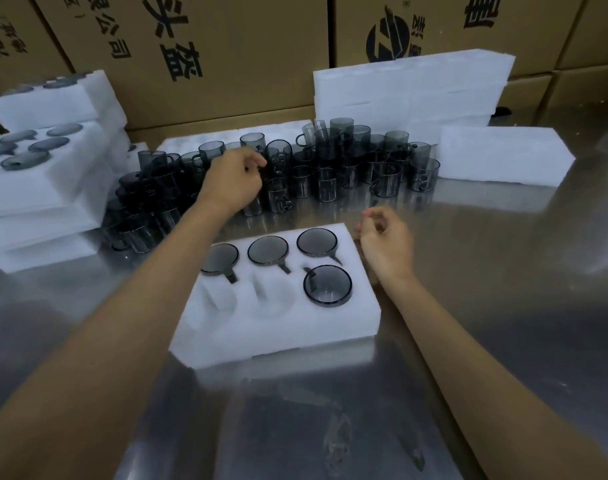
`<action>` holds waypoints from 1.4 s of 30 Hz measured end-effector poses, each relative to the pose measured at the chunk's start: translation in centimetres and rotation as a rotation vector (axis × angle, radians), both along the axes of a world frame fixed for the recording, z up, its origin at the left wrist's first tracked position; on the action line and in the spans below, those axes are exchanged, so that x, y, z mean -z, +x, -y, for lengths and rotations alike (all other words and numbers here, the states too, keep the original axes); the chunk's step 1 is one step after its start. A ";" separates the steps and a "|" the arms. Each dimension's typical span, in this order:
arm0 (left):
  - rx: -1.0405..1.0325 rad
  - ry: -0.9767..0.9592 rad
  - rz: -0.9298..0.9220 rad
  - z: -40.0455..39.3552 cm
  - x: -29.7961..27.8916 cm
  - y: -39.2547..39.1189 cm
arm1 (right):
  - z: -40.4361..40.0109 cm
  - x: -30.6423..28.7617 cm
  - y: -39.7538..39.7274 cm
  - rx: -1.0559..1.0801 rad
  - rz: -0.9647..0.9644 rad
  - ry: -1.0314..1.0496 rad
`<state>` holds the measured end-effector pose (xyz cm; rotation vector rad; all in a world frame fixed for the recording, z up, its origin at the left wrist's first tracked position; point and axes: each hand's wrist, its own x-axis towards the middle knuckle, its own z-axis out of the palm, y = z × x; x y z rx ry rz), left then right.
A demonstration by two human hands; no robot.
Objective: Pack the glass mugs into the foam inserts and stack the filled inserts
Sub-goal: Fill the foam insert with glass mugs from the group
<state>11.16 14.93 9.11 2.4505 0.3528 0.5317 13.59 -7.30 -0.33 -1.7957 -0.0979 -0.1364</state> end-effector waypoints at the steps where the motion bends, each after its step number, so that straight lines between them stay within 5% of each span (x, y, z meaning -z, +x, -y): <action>1: -0.019 0.012 -0.033 -0.4 -0.2 1.8 | 0.0 0.2 0.1 -0.002 0.002 0.011; 6: -0.048 0.070 -0.239 -0.7 0.3 8.4 | -0.1 1.2 1.0 -0.009 0.031 0.027; 16: -0.206 0.095 -0.064 -0.3 2.1 11.0 | 0.0 1.2 1.7 -0.022 0.013 0.027; 23: -0.024 0.113 0.124 -0.9 -1.2 5.4 | 1.3 -0.1 -0.1 -0.071 -0.051 0.196; 27: 0.266 0.027 0.157 0.1 -2.8 -1.7 | 2.6 -3.8 -1.5 -0.189 0.109 0.235; 31: 0.495 -0.218 0.055 2.0 -2.6 -8.3 | 2.9 -8.7 -3.4 -0.598 0.122 -0.005; 34: 0.536 -0.161 -0.013 2.1 -2.0 -11.6 | 2.2 -10.8 -5.4 -0.781 0.129 -0.131; 38: 0.518 -0.119 -0.030 1.5 -0.8 -14.1 | 1.1 -9.9 -8.1 -0.777 0.196 -0.355; 42: 0.477 -0.204 0.084 1.4 1.1 -15.3 | -0.8 -7.6 -10.2 -0.677 0.249 -0.318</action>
